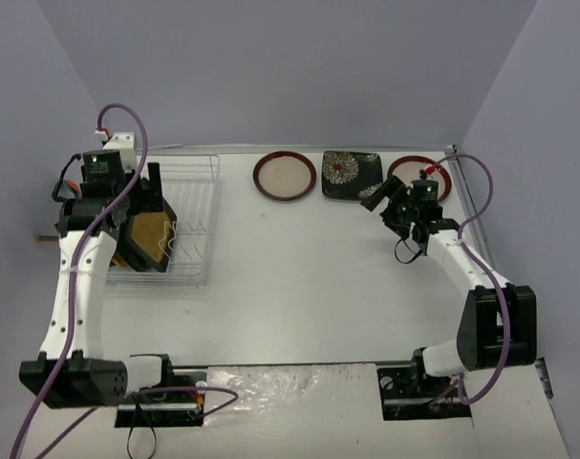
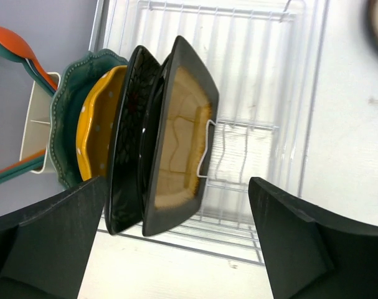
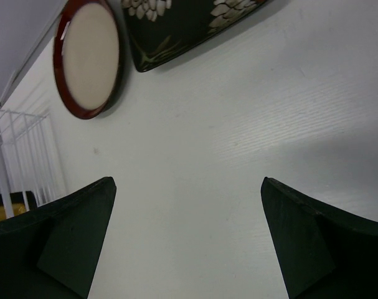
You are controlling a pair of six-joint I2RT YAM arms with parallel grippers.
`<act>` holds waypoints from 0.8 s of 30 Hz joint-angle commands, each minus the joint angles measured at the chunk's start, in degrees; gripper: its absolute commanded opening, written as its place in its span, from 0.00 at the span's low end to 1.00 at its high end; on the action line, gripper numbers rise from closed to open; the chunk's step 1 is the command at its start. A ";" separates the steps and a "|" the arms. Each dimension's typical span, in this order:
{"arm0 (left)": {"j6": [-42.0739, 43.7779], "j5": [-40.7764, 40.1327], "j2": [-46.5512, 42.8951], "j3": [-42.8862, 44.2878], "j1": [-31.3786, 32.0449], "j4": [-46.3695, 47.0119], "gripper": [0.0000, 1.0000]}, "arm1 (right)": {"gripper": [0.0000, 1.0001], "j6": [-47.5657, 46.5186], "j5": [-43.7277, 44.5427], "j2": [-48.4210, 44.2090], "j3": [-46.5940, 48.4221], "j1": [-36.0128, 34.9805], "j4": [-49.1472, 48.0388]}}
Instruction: Load the plates into the dish rack
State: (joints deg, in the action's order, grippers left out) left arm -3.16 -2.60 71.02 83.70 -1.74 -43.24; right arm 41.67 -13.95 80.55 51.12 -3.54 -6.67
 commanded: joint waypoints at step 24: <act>-11.12 14.11 -14.90 -10.88 0.73 -0.88 0.97 | 0.77 23.30 12.37 33.29 13.19 0.46 -25.64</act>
State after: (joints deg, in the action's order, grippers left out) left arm -13.76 10.18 57.14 71.56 -1.48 -46.46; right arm 61.13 -3.82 111.49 60.88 -3.03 -26.72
